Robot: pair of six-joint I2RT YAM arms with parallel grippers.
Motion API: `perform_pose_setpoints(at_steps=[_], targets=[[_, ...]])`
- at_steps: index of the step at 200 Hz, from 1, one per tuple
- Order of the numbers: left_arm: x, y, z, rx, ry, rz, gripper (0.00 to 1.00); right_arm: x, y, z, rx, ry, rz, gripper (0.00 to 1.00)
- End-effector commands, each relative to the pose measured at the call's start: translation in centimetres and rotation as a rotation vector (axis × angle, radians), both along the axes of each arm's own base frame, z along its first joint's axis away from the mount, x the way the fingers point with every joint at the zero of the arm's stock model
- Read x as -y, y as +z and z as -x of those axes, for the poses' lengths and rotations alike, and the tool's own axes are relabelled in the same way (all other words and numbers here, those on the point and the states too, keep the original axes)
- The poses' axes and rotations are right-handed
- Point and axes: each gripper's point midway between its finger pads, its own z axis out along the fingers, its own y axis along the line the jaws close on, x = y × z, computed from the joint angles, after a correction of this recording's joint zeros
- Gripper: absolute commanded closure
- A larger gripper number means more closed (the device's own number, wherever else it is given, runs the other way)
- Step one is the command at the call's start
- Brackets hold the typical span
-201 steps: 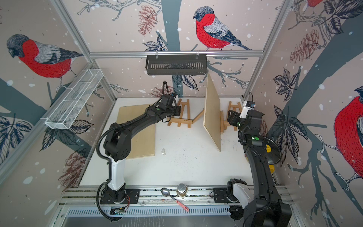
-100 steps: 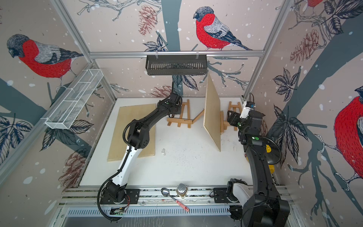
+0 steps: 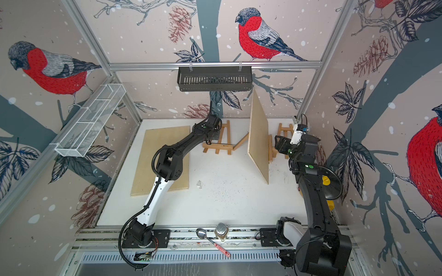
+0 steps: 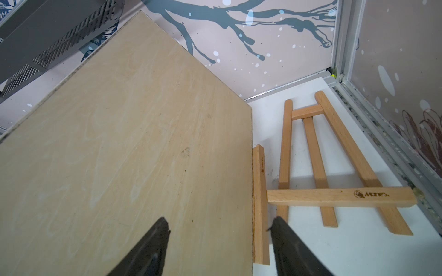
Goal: Disassemble the easel
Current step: Adjust the easel at the center of the board.
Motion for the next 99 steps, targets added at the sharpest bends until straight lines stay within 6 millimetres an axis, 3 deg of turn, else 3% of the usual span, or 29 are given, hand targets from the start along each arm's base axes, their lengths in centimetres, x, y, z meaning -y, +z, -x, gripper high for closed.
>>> perform_pose_setpoints(at_steps=[1, 63, 99], targets=[[-0.7, -0.3, -0.5, 0.023, 0.005, -0.048, 0.91, -0.3, 0.7, -0.4, 0.035, 0.024, -0.004, 0.31], [-1.8, -1.9, -1.5, 0.007, 0.025, -0.046, 0.92, -0.2, 0.1, -0.8, 0.022, 0.022, 0.001, 0.31], [-1.5, -0.1, -1.4, 0.041, 0.021, -0.011, 0.92, 0.0, -1.0, -1.2, -0.009, 0.016, -0.004, 0.3]])
